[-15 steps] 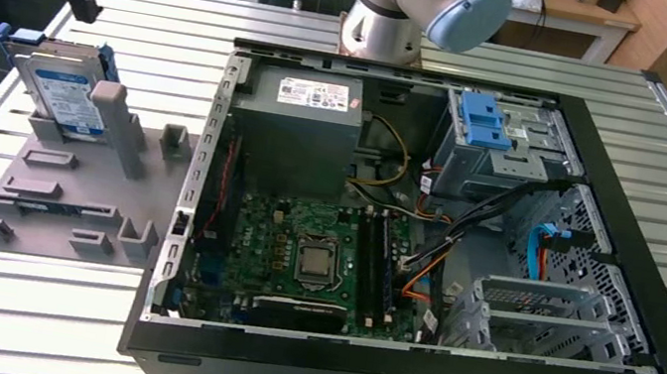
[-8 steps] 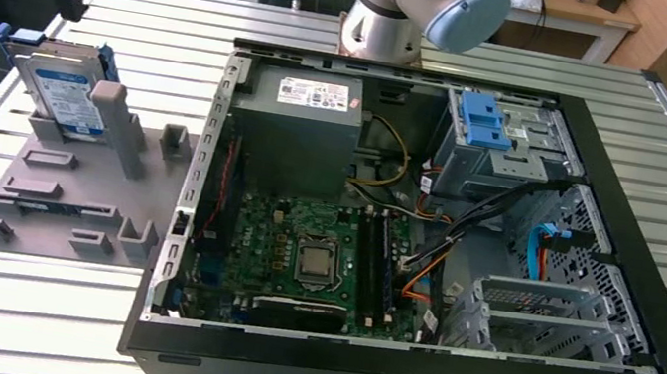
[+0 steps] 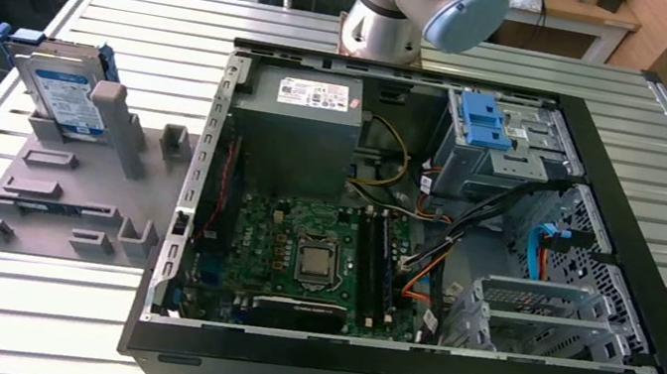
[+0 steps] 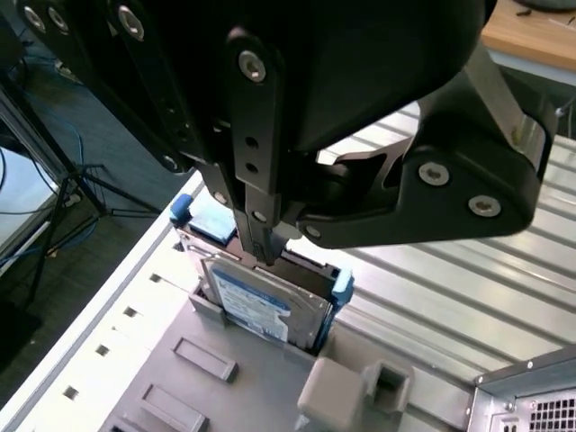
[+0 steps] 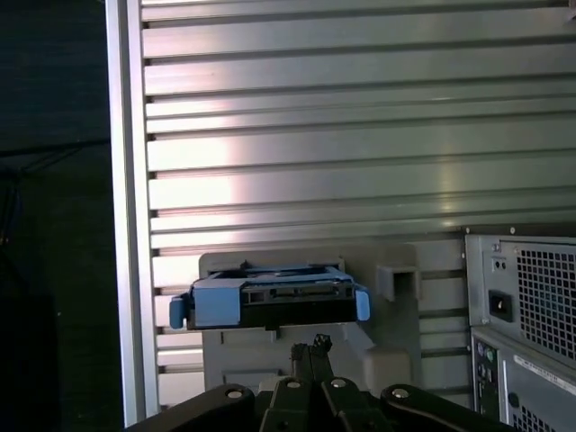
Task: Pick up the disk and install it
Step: 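Reach for the disk, then pick up the disk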
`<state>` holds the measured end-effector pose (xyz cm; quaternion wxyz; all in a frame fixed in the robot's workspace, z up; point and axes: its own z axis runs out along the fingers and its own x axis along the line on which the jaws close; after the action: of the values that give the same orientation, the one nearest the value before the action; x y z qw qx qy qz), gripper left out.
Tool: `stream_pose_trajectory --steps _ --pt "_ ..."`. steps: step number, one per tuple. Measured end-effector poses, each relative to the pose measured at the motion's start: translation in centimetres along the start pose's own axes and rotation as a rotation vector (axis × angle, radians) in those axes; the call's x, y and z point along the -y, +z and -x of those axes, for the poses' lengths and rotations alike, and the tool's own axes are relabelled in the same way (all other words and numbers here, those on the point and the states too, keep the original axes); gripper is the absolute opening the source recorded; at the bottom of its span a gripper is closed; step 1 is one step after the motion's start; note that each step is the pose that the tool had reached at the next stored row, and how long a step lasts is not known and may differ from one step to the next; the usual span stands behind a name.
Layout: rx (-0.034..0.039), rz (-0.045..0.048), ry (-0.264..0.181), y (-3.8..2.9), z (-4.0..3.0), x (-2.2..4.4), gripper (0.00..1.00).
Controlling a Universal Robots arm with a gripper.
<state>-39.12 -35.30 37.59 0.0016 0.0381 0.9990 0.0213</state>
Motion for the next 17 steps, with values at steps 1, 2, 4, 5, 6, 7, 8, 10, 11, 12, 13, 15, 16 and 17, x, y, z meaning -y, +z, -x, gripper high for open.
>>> stream_pose_trajectory --steps 1,2,4,5,6,7,8,10,11,12,13,15,16,17 --pt "-0.0011 -0.0001 0.0 0.05 -0.32 0.0 0.11" --pt "-0.0014 -0.0002 0.0 0.12 -0.72 -0.04 0.11" --pt "-0.0015 -0.0019 0.0 0.26 -1.6 -0.2 0.11" --pt "-0.0015 -0.0024 0.0 0.32 -1.98 -0.24 0.11" --pt "-0.0014 -0.0026 0.0 0.37 -2.28 -0.26 0.11" --pt "-0.0015 -0.0027 0.0 0.41 -2.5 -0.27 0.11" --pt "-0.0018 -0.0027 0.0 0.44 -2.67 -0.3 0.11" --pt "-0.0024 -0.0028 0.0 0.51 -2.92 -0.37 0.11" --pt "-0.0026 -0.0028 0.0 0.55 -3.06 -0.42 0.11" --pt "-0.0028 -0.0028 0.0 0.58 -3.16 -0.46 0.11" --pt "-0.0028 -0.0028 0.0 0.6 -3.2 -0.47 0.11" --pt "-0.003 -0.0028 0.0 0.59 -3.21 -0.46 0.11" --pt "-0.003 -0.0028 0.0 0.59 -3.24 -0.47 0.11" --pt "-0.003 -0.0028 0.0 0.59 -3.26 -0.46 0.11"
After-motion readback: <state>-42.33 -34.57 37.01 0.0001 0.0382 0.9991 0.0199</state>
